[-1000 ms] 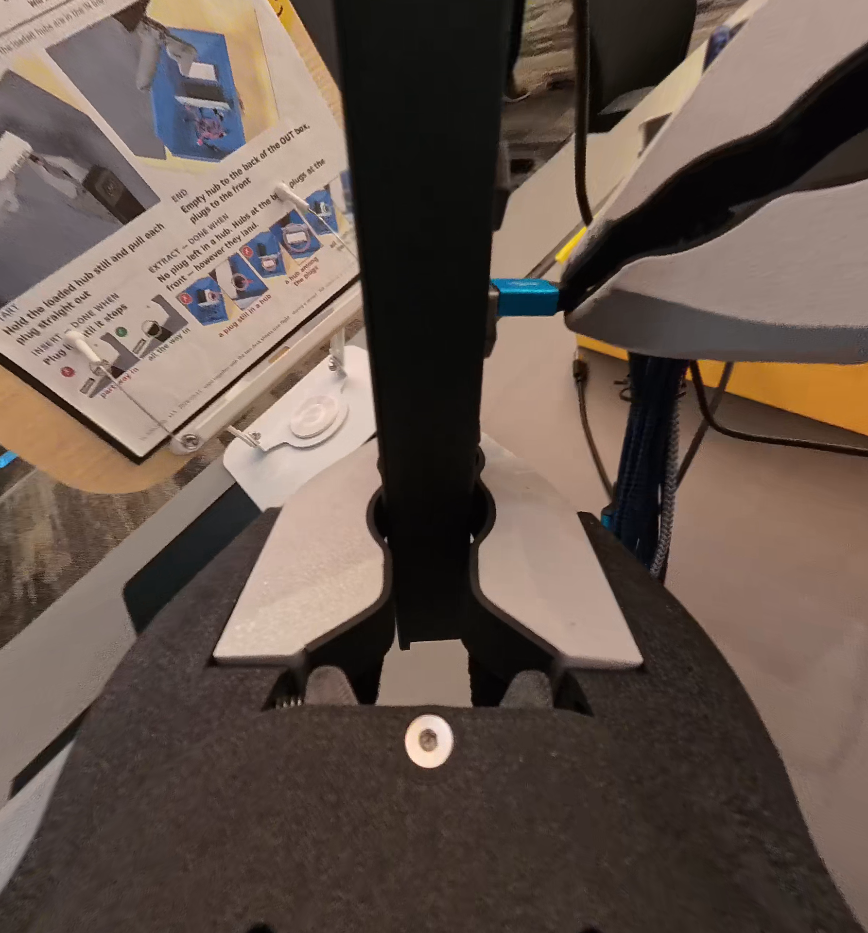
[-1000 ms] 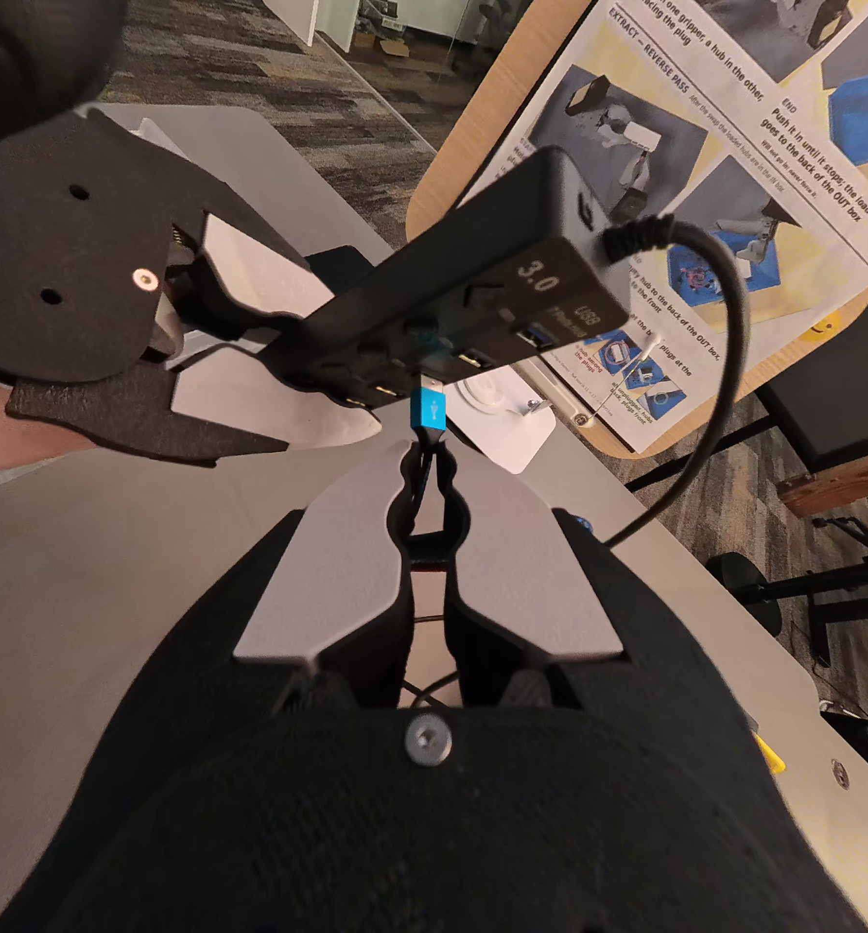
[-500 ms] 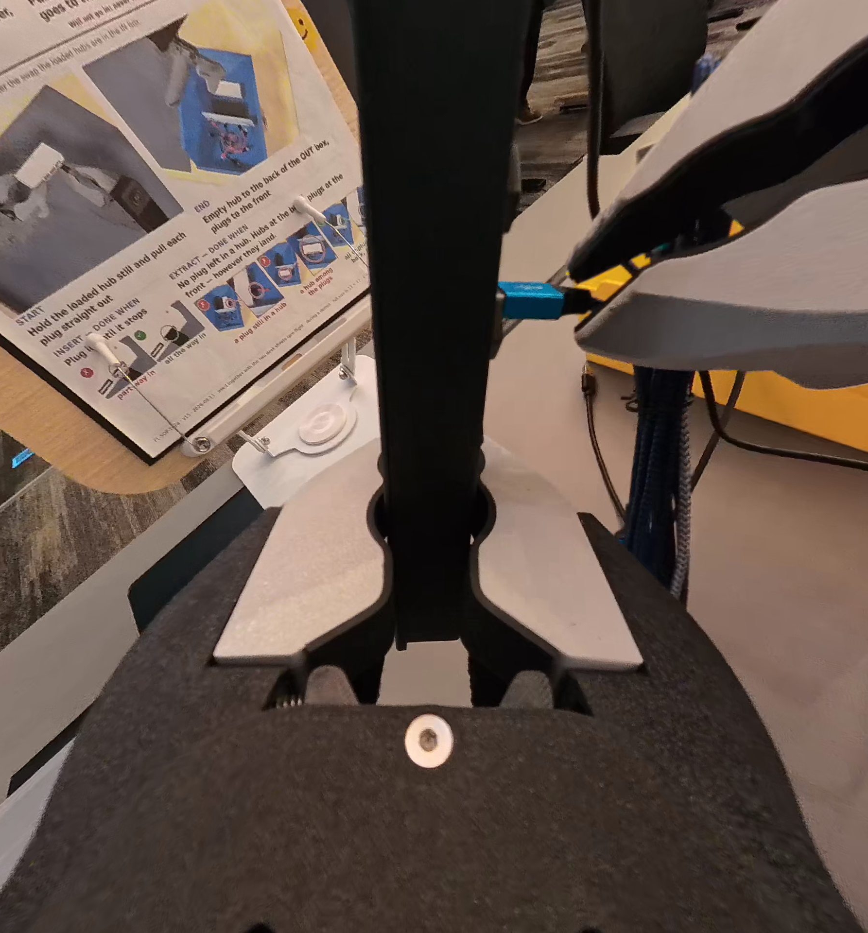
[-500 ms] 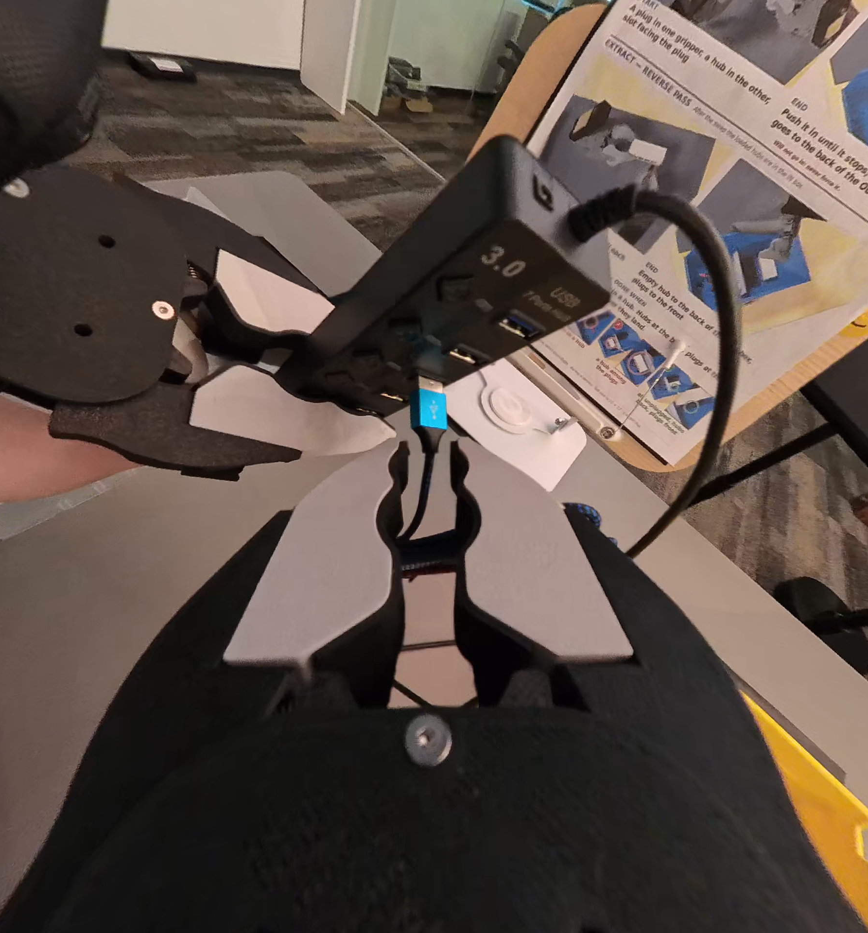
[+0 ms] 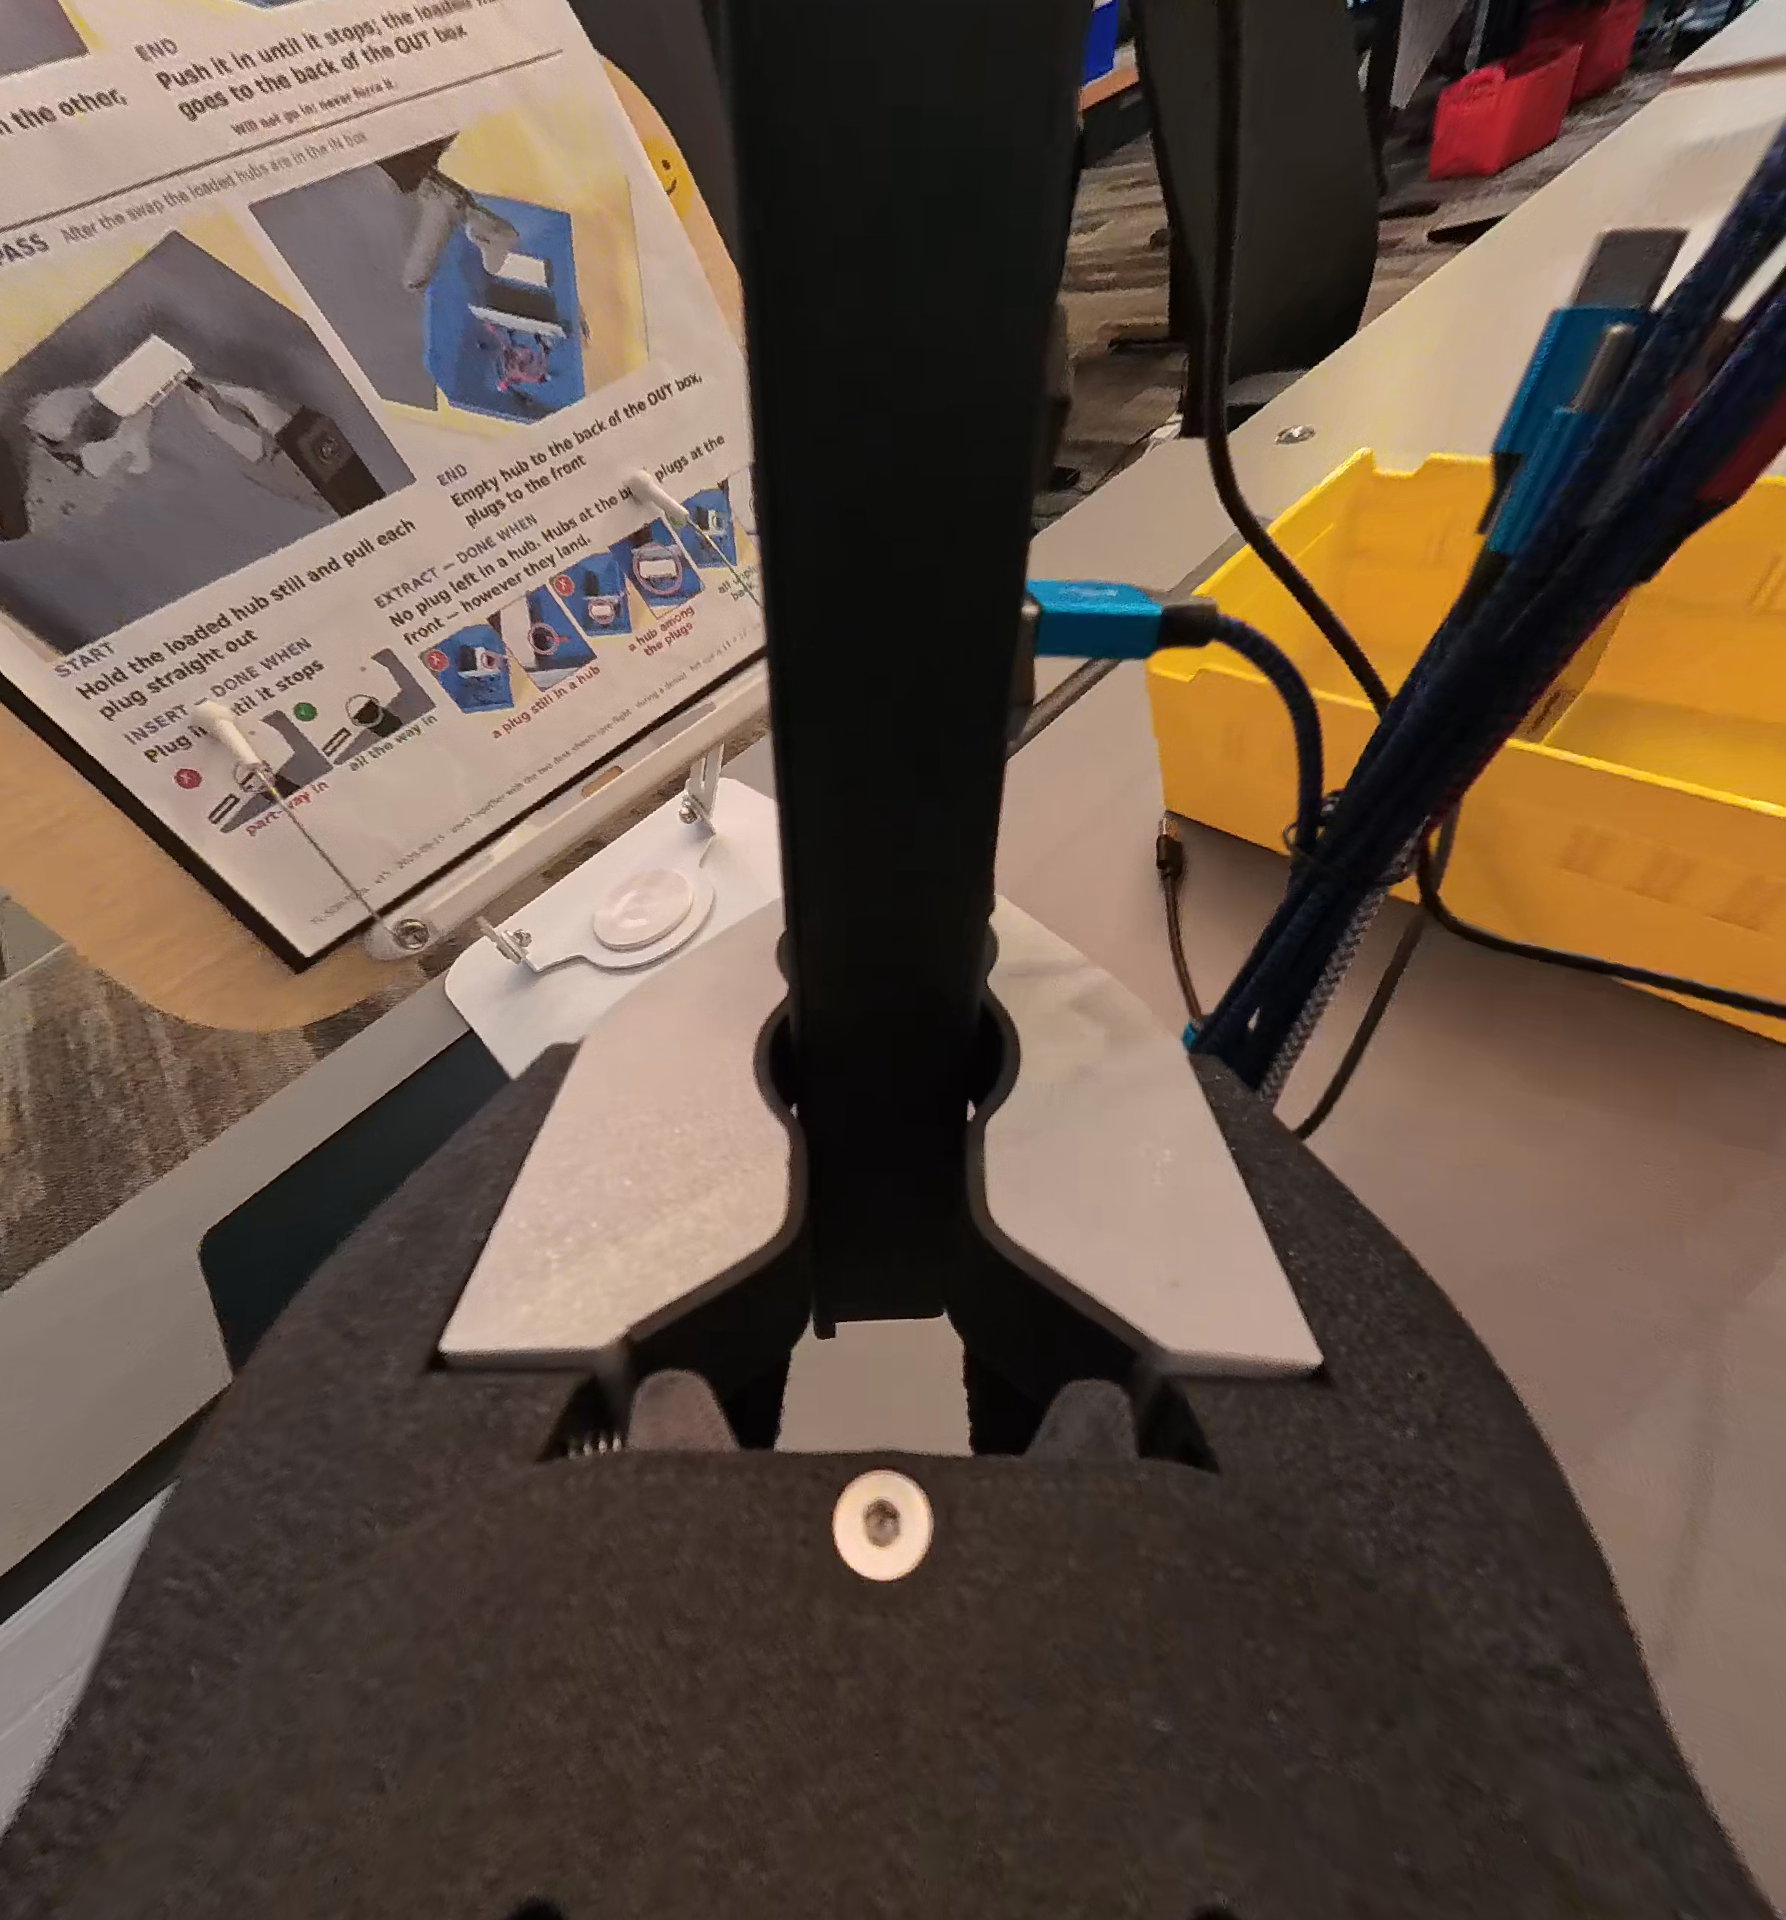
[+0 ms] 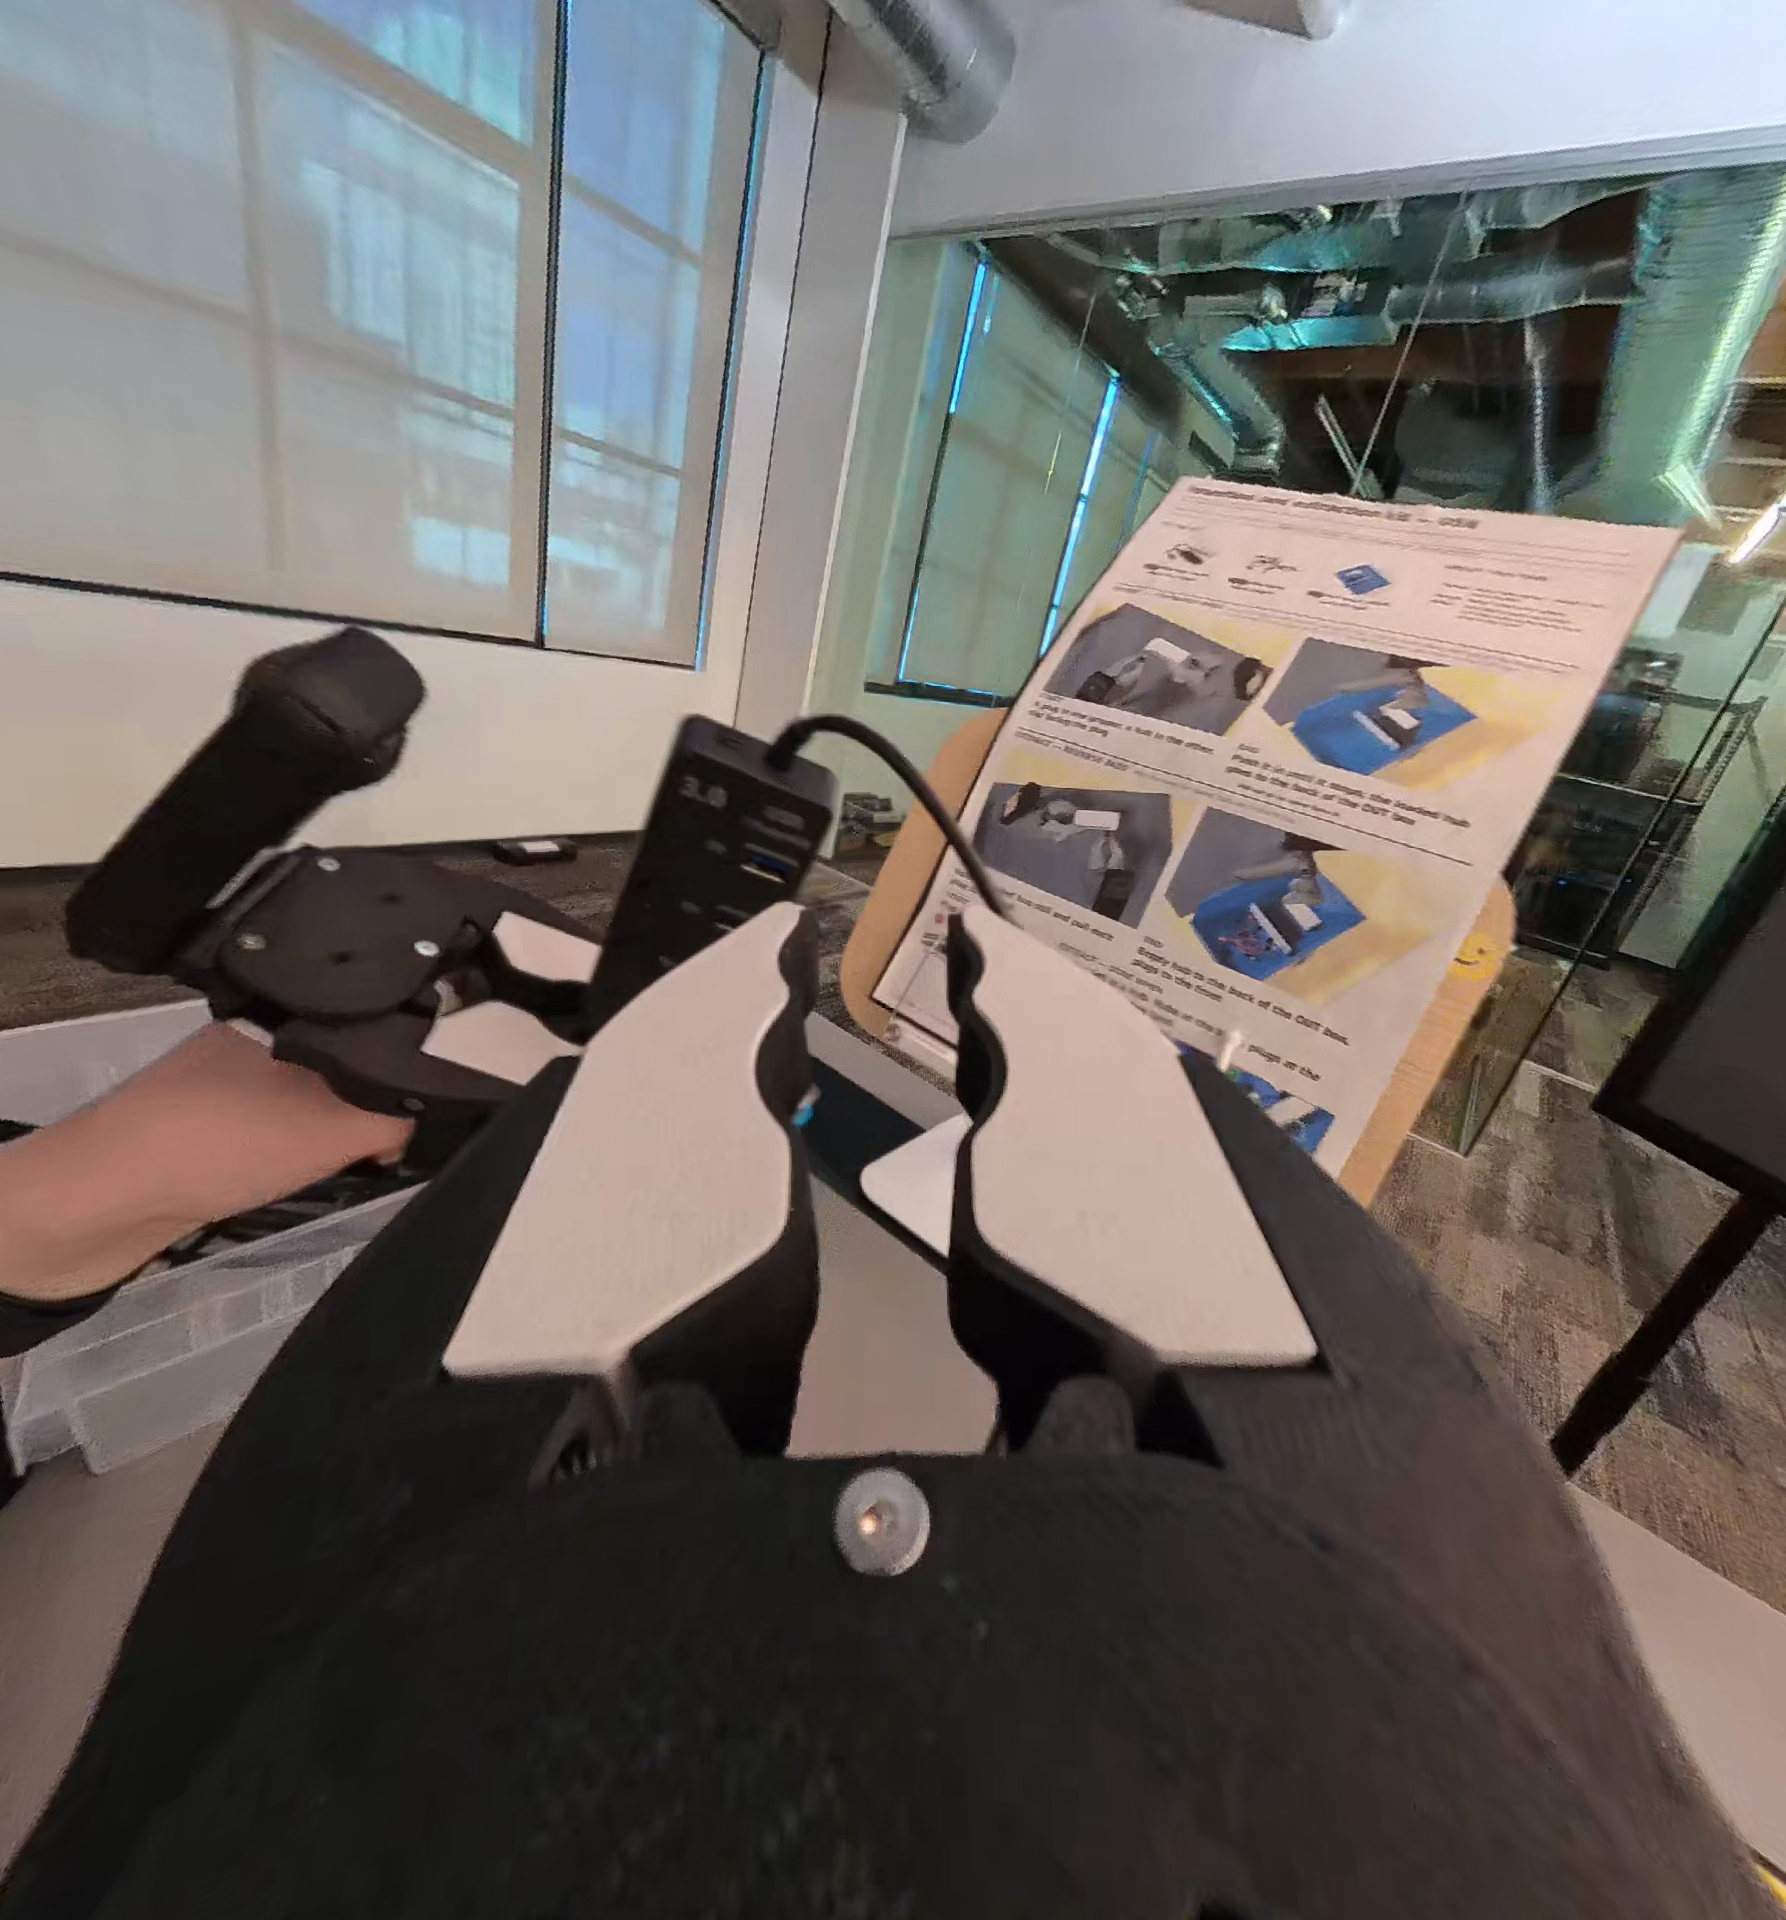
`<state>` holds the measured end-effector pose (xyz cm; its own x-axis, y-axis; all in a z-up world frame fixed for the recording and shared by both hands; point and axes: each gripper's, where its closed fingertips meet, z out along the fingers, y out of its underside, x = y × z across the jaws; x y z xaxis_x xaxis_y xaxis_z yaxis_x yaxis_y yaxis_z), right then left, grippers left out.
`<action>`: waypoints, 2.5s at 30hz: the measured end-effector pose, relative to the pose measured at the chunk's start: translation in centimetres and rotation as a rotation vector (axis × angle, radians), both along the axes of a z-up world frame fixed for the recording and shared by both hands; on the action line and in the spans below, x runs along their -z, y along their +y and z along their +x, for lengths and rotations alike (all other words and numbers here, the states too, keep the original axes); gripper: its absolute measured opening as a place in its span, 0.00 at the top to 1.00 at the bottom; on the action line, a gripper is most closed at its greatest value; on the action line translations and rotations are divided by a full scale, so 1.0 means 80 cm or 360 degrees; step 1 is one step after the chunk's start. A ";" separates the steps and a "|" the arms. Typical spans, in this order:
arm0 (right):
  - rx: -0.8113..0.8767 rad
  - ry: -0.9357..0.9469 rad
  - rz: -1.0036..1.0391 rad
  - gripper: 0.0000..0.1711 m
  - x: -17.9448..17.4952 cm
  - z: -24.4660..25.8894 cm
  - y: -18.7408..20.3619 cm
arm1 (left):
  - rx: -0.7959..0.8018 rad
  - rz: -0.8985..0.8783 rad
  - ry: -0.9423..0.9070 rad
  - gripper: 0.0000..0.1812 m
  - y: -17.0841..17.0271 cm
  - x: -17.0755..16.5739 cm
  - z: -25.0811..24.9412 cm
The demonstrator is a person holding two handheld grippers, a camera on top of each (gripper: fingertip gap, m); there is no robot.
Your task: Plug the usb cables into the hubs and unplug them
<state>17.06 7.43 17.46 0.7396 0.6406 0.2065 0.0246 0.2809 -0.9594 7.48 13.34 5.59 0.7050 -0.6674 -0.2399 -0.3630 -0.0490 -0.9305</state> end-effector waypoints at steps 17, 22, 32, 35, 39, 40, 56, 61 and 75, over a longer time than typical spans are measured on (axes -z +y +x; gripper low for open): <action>-0.0491 0.0017 -0.0264 0.91 0.046 -0.041 0.006 | 0.0345 -0.0126 -0.0298 0.86 -0.043 -0.032 0.023; -0.0630 0.0210 -0.0419 0.89 0.032 -0.046 -0.003 | 0.0307 -0.0083 -0.0237 0.86 -0.043 -0.031 0.023; -0.0493 -0.0004 -0.0659 0.83 0.063 -0.059 0.002 | 0.0238 -0.0125 -0.0133 0.86 -0.036 -0.013 0.028; -0.0441 -0.0065 -0.0687 0.83 0.072 -0.061 0.006 | 0.0205 -0.0117 -0.0091 0.86 -0.033 -0.008 0.029; -0.0310 -0.0145 -0.0666 0.83 0.077 -0.061 0.013 | 0.0172 -0.0096 -0.0065 0.86 -0.031 -0.005 0.031; -0.0290 -0.0162 -0.0658 0.83 0.077 -0.063 0.013 | 0.0168 -0.0085 -0.0069 0.86 -0.031 -0.005 0.031; -0.0185 -0.0164 -0.0498 0.89 0.071 -0.084 0.019 | 0.0154 -0.0083 -0.0225 0.86 -0.026 -0.011 0.030; -0.0206 -0.0114 -0.0481 0.90 0.069 -0.089 0.020 | 0.0139 -0.0070 -0.0244 0.86 -0.024 -0.013 0.027; -0.0141 0.0048 -0.0289 0.91 0.057 -0.102 0.025 | 0.0136 -0.0075 -0.0330 0.86 -0.021 -0.021 0.018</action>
